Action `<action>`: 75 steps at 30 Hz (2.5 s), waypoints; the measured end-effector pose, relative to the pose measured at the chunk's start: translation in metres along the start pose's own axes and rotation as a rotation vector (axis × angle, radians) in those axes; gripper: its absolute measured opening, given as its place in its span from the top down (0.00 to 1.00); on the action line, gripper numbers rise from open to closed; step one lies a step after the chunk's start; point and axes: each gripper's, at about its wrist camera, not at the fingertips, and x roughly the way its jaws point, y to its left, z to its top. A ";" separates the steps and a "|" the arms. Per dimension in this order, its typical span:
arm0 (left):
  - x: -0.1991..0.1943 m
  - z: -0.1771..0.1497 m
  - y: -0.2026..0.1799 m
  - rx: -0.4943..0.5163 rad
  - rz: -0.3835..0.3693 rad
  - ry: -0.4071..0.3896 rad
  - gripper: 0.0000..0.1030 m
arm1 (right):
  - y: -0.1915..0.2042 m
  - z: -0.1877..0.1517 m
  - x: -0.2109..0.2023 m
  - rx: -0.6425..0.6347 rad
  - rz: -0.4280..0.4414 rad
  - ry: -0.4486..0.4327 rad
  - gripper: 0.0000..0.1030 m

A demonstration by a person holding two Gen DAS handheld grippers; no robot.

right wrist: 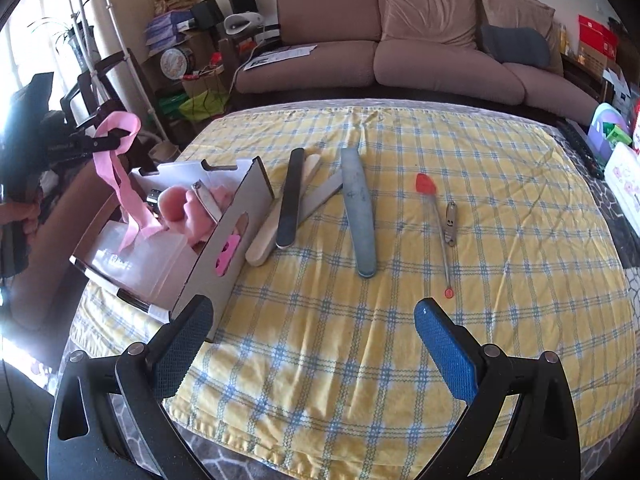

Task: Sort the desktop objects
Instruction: 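Carry the pink ribbon into the box and open the left tool, then reach the left tool to the light blue nail file and grasp it, then lift the light blue file with the left tool while the right tool grasps the silver nail clipper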

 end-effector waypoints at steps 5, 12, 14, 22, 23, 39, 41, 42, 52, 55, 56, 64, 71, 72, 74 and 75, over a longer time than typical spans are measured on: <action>0.032 -0.026 -0.010 0.114 0.072 0.104 0.99 | 0.001 -0.002 0.005 -0.004 0.002 0.014 0.01; 0.044 -0.027 -0.028 0.103 0.015 0.203 0.59 | 0.000 -0.003 0.005 0.000 -0.008 0.023 0.01; 0.033 -0.020 -0.021 0.039 -0.018 0.173 0.19 | -0.004 -0.002 0.003 0.012 -0.014 0.019 0.01; -0.018 0.007 -0.032 -0.043 -0.157 0.045 0.10 | -0.044 0.007 -0.020 0.075 -0.067 -0.041 0.01; -0.022 0.010 -0.042 -0.037 -0.188 0.035 0.09 | -0.052 0.009 -0.022 0.085 -0.072 -0.048 0.01; 0.061 0.055 -0.247 0.134 -0.277 0.139 0.19 | -0.125 0.010 0.027 0.118 -0.171 -0.004 0.31; 0.090 0.056 -0.262 0.118 -0.231 0.198 0.30 | -0.130 0.012 0.029 0.149 -0.152 -0.018 0.33; 0.102 0.056 -0.266 0.110 -0.217 0.219 0.31 | -0.133 0.012 0.029 0.160 -0.141 -0.026 0.33; 0.152 0.037 -0.296 0.185 -0.136 0.248 0.43 | -0.146 0.015 0.033 0.172 -0.124 -0.048 0.33; 0.149 0.038 -0.294 0.201 -0.159 0.230 0.74 | -0.145 0.018 0.036 0.161 -0.124 -0.051 0.33; 0.147 0.039 -0.293 0.203 -0.166 0.225 0.75 | -0.144 0.019 0.037 0.157 -0.128 -0.054 0.33; 0.094 0.052 -0.275 0.169 -0.280 0.123 0.75 | -0.139 0.037 0.063 0.132 -0.151 -0.036 0.34; 0.036 0.062 -0.247 0.116 -0.412 0.043 0.75 | -0.138 0.059 0.100 0.147 -0.171 0.016 0.64; 0.029 0.062 -0.242 0.110 -0.426 0.037 0.75 | -0.139 0.060 0.106 0.150 -0.181 0.033 0.77; 0.018 0.065 -0.232 0.098 -0.445 0.022 0.76 | -0.140 0.061 0.112 0.140 -0.203 0.042 0.81; 0.012 0.065 -0.226 0.089 -0.455 0.014 0.76 | -0.139 0.062 0.113 0.131 -0.215 0.048 0.83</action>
